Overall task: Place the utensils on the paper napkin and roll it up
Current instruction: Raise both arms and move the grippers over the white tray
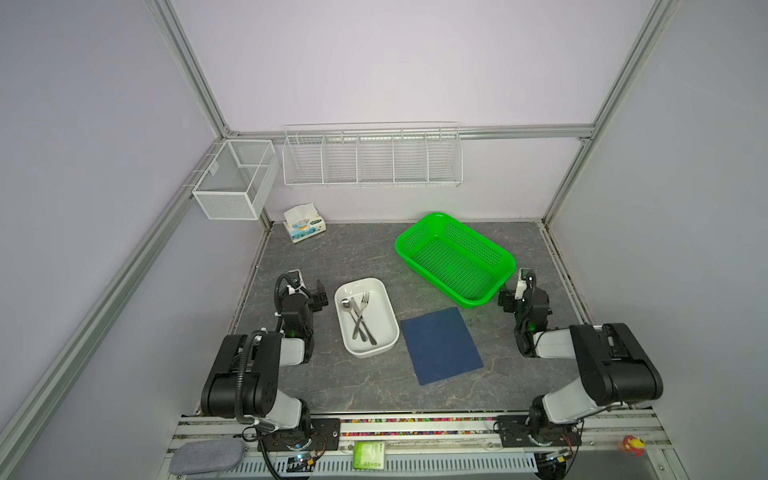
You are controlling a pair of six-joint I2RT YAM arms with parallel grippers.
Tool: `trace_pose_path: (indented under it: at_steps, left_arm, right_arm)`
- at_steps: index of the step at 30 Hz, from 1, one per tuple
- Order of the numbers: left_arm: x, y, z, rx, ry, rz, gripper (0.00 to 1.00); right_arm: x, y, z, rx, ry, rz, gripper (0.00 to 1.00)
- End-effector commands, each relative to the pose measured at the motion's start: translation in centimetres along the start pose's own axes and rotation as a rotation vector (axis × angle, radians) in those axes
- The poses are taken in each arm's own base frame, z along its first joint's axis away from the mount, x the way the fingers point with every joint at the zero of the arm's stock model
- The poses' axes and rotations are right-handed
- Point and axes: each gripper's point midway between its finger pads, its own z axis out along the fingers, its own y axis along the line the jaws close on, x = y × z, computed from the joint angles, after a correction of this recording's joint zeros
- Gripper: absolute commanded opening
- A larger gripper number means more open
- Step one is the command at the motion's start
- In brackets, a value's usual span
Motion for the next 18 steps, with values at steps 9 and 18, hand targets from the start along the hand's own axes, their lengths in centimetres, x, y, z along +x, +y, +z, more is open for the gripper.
trace_pose_path:
  at_steps: [9, 18]
  left_arm:
    - [-4.7, 2.9, -2.4, -0.146, -0.052, -0.105, 0.99]
    - [-7.4, 3.0, -5.1, -0.148, 0.027, -0.414, 0.99]
  right_arm:
    - [-5.4, 1.1, -2.7, -0.107, 0.088, 0.077, 0.89]
    - [-9.1, 14.4, -7.1, -0.750, 0.385, 0.084, 0.98]
